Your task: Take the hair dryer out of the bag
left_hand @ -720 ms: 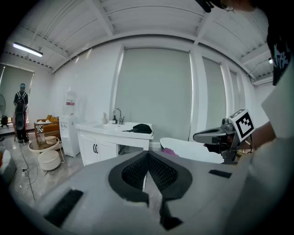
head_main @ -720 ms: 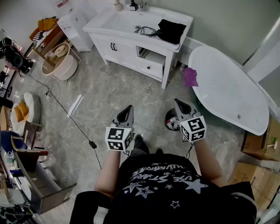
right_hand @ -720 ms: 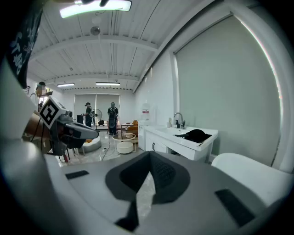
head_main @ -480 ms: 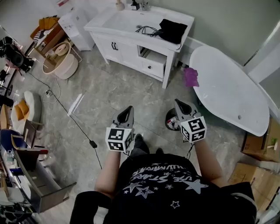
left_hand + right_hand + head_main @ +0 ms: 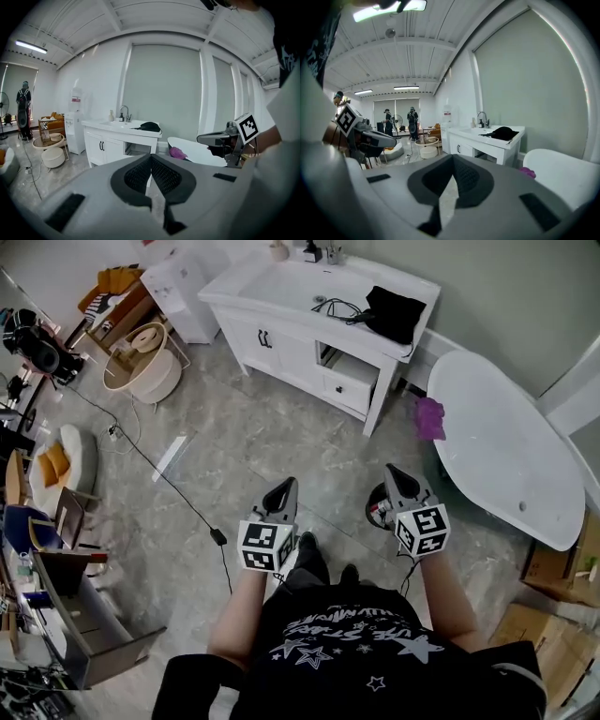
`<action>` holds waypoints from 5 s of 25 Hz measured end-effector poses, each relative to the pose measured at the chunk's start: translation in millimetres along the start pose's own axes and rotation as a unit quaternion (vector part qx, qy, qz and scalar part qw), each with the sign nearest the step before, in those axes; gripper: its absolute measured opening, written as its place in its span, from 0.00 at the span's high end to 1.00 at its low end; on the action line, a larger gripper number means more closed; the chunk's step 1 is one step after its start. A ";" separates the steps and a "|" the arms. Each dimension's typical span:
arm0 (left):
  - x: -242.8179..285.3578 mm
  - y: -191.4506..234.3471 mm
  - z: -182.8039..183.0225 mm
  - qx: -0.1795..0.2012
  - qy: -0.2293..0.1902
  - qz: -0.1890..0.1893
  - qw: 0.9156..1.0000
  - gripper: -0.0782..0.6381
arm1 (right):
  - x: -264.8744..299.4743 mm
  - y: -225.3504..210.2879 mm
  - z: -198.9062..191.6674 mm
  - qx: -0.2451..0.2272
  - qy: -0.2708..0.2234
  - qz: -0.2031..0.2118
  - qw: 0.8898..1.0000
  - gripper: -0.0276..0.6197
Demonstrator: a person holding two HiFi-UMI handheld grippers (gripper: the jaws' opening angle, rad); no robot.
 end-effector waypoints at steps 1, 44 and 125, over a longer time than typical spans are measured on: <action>1.4 6.9 2.0 0.000 -0.004 0.000 1.000 0.88 | 5.4 1.3 1.5 0.003 -0.004 -0.005 1.000 0.95; 232.1 190.4 51.8 0.000 0.005 -0.093 0.996 0.55 | 246.9 -108.5 12.9 0.020 0.018 -0.154 0.988 0.71; 669.1 98.6 84.6 0.118 0.193 -0.550 0.804 0.51 | 416.3 -339.9 37.1 0.048 0.129 -0.393 0.909 0.91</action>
Point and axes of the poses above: the fingertips, and each gripper's own axes: x forward along the fingers, y to its left, z out of its top, the point moved 10 cm from there along -x, backward along the fingers, and after that the axes turned 10 degrees about -y, right-handed, at the moved point
